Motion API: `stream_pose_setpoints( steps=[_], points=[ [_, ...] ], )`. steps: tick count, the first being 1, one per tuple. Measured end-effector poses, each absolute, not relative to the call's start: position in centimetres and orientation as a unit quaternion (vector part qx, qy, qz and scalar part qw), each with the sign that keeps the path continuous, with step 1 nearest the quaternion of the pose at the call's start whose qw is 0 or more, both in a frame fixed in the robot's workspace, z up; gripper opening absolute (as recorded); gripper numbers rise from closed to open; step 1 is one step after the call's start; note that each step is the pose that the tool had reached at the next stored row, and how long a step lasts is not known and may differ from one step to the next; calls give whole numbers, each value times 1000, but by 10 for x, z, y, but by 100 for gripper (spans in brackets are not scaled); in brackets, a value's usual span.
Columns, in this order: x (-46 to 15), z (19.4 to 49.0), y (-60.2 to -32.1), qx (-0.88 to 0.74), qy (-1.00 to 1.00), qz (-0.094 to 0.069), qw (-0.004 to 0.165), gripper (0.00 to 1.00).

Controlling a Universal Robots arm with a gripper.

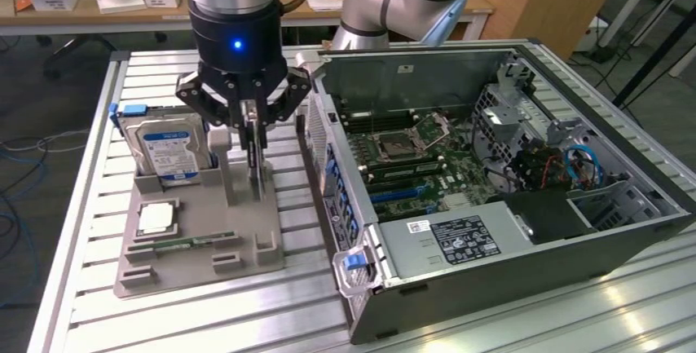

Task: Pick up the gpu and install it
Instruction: 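Pick up the gpu and move the gpu toward the slot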

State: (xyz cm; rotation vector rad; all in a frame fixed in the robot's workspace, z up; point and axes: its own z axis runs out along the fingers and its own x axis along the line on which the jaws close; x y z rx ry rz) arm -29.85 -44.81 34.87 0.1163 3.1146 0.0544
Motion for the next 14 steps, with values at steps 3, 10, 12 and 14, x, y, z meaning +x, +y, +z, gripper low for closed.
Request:
stream_pose_setpoints(
  steps=[3,10,12,14],
  points=[
    [-298,353,-448,37,999,17,12,26],
    [-299,365,-448,37,999,17,12,26],
    [-299,369,-448,37,999,17,12,26],
    [-298,375,-448,37,999,17,12,26]
  ],
)
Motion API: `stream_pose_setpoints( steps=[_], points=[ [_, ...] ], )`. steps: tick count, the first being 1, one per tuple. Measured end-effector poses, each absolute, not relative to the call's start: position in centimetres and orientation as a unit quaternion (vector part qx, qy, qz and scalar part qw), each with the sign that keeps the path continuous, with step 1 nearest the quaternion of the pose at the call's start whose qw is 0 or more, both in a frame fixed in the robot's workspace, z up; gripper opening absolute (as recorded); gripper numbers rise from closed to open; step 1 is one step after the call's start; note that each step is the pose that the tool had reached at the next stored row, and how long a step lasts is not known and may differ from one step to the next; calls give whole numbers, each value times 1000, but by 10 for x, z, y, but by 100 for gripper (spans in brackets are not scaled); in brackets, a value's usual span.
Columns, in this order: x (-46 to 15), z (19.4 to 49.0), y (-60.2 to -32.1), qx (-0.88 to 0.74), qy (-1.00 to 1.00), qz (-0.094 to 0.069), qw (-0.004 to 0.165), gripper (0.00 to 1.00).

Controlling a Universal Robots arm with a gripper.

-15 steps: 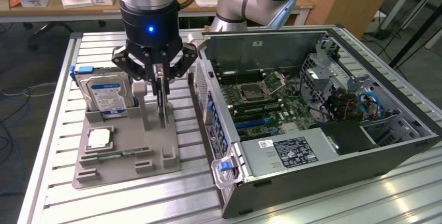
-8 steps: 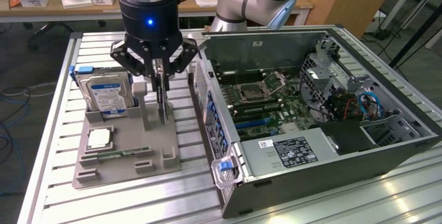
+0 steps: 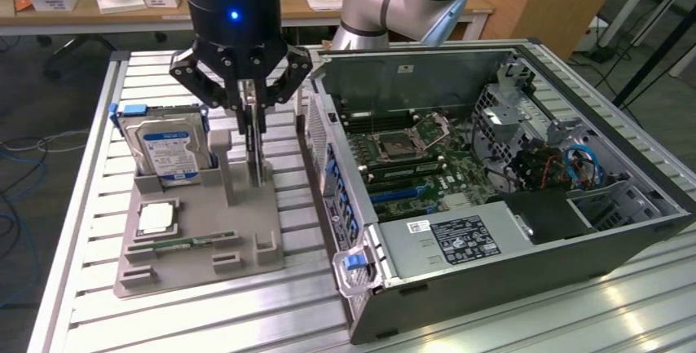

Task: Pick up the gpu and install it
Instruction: 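Pick up the gpu and move the gpu toward the slot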

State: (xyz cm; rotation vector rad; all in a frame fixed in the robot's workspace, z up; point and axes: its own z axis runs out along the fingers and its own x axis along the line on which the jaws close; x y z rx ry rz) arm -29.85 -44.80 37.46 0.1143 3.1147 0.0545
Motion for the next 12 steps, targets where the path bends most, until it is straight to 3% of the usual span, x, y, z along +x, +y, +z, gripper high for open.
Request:
stream_pose_setpoints(
  steps=[12],
  points=[
    [-298,385,-448,8,1000,18,12,26]
  ],
)
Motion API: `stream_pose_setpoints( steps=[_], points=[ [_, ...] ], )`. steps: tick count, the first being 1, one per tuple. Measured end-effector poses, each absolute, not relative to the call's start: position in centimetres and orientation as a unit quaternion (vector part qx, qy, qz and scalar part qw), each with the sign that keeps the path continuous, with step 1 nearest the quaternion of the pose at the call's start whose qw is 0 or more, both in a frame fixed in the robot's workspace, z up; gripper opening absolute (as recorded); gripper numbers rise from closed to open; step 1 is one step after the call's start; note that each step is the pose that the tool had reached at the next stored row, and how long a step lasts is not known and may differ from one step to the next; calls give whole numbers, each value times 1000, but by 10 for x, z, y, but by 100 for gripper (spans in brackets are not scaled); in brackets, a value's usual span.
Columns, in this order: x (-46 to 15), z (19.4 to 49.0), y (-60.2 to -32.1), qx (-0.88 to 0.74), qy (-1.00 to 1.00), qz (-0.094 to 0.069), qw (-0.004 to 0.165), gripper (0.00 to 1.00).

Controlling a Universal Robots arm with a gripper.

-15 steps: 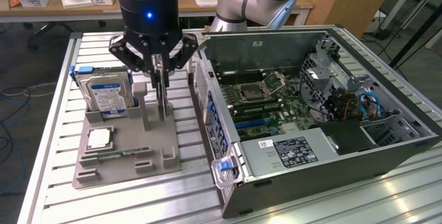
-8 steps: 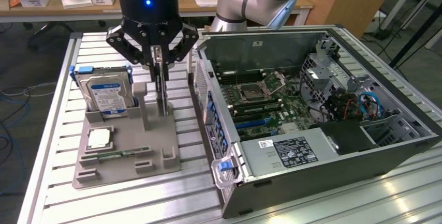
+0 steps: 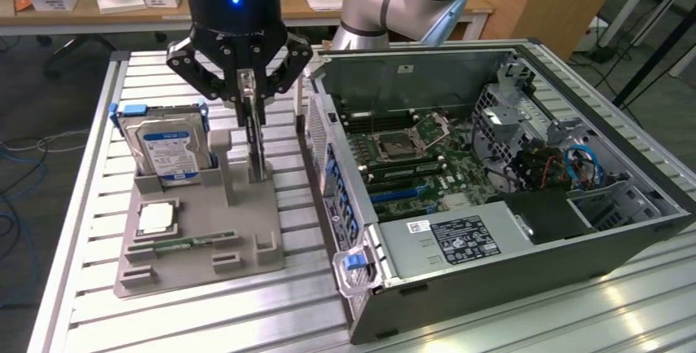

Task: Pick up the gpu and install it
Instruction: 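Pick up the gpu and move the gpu toward the slot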

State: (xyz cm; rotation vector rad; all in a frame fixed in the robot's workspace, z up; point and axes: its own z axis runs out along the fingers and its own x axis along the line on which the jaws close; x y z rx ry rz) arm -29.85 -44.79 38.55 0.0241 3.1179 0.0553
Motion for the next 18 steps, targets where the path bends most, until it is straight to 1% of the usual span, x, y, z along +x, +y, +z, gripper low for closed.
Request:
stream_pose_setpoints(
  steps=[13,18],
  points=[
    [-298,407,-448,4,1000,18,12,26],
    [-298,408,-448,4,1000,18,12,26]
  ],
)
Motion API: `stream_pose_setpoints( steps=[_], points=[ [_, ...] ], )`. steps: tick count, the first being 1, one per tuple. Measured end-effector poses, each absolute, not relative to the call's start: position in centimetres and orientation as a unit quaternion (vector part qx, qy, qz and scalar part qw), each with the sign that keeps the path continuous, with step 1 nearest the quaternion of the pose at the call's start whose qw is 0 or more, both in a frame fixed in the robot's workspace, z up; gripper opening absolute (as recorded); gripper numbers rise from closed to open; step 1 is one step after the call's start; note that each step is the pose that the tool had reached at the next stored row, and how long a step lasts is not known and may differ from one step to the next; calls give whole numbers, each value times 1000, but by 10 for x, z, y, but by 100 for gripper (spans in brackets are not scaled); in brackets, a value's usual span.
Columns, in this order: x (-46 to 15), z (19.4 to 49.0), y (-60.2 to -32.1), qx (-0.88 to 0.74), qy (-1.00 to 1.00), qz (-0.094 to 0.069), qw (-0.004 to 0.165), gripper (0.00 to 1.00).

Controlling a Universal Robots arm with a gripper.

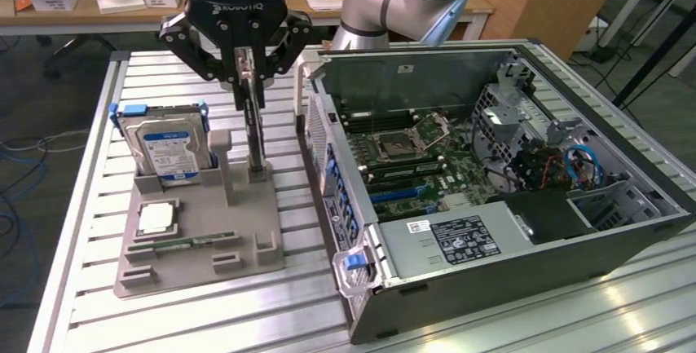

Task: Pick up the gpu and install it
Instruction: 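Pick up the gpu and move the gpu toward the slot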

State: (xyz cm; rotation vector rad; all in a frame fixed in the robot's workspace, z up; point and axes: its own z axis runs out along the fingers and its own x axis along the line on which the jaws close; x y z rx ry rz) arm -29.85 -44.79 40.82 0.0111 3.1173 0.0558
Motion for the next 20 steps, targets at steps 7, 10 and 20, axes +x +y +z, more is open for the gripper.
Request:
stream_pose_setpoints(
  steps=[7,10,20],
  points=[
    [-298,408,-448,4,1000,18,12,26],
    [-297,408,-448,3,1000,18,12,26],
    [-283,408,-448,4,1000,18,12,26]
  ],
)
